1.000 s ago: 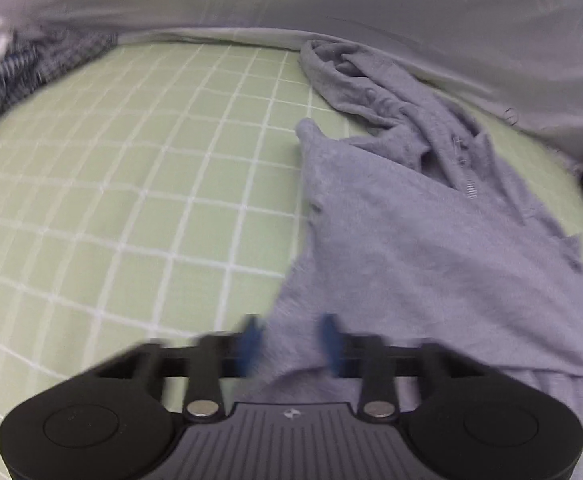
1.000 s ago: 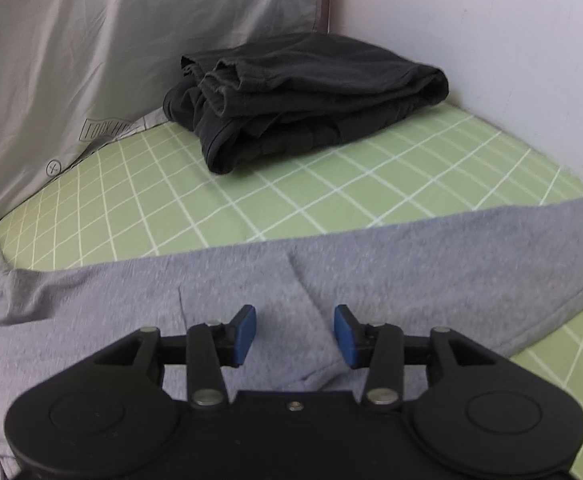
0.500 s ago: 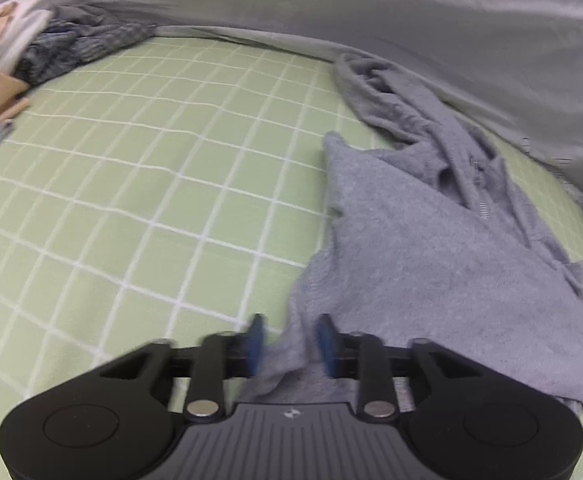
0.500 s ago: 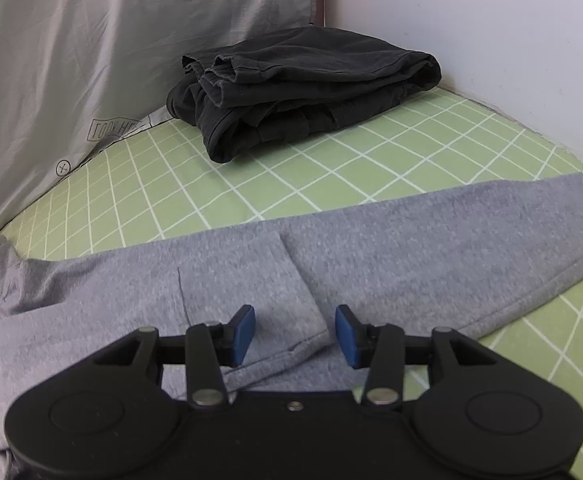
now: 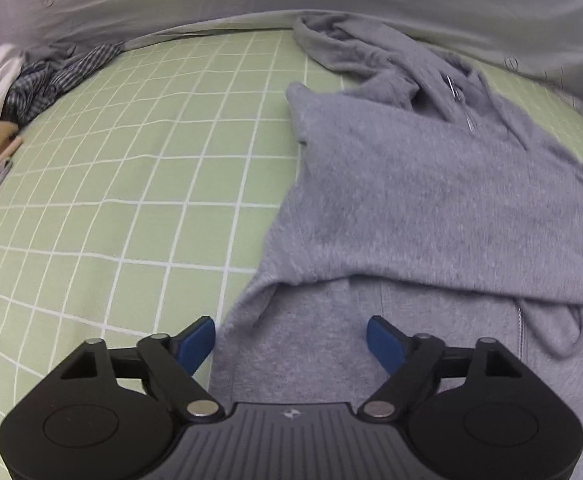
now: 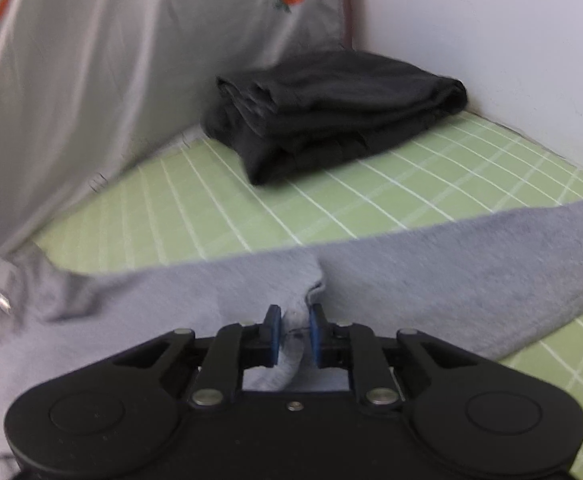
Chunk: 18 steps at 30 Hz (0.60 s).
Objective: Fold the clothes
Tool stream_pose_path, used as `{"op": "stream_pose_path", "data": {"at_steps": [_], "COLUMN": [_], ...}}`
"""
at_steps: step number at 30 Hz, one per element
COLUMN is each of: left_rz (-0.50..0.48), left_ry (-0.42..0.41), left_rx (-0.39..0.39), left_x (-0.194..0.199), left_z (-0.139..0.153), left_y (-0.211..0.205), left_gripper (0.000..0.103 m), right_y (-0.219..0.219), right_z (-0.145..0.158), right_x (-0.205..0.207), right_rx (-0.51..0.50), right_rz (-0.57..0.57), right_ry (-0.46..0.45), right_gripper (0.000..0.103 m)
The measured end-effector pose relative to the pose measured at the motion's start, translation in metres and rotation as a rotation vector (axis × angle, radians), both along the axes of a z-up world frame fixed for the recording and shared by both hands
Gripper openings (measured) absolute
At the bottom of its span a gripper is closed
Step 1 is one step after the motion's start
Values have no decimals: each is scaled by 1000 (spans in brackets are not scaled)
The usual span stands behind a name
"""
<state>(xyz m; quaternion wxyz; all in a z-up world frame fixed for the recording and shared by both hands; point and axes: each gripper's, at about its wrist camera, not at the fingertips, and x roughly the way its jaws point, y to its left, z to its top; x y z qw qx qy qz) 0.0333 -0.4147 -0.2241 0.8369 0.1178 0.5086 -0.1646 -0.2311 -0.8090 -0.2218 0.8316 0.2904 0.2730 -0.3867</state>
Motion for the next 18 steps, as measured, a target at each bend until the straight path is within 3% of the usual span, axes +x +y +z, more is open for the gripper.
{"op": "stream_pose_path", "data": {"at_steps": [5, 10, 12, 15, 17, 18], "left_rz": [7, 50, 56, 58, 65, 69], "left_ry": [0, 36, 43, 39, 50, 58], "left_rx": [9, -8, -13, -14, -10, -8], "left_x": [3, 7, 8, 7, 7, 7], "left_z": [0, -5, -6, -6, -5, -5], "left_y": [0, 7, 9, 10, 10, 10], "left_gripper": [89, 103, 103, 103, 103, 103], "right_y": [30, 87, 108, 125, 128, 126], "right_z": [19, 2, -10, -12, -4, 2], "right_x": [39, 95, 106, 109, 104, 101], "right_rx": [44, 100, 90, 46, 10, -14], "right_rz": [165, 455, 538, 594, 604, 595], "right_ry": [-130, -79, 5, 79, 59, 44], "right_gripper": [15, 14, 17, 45, 75, 83]}}
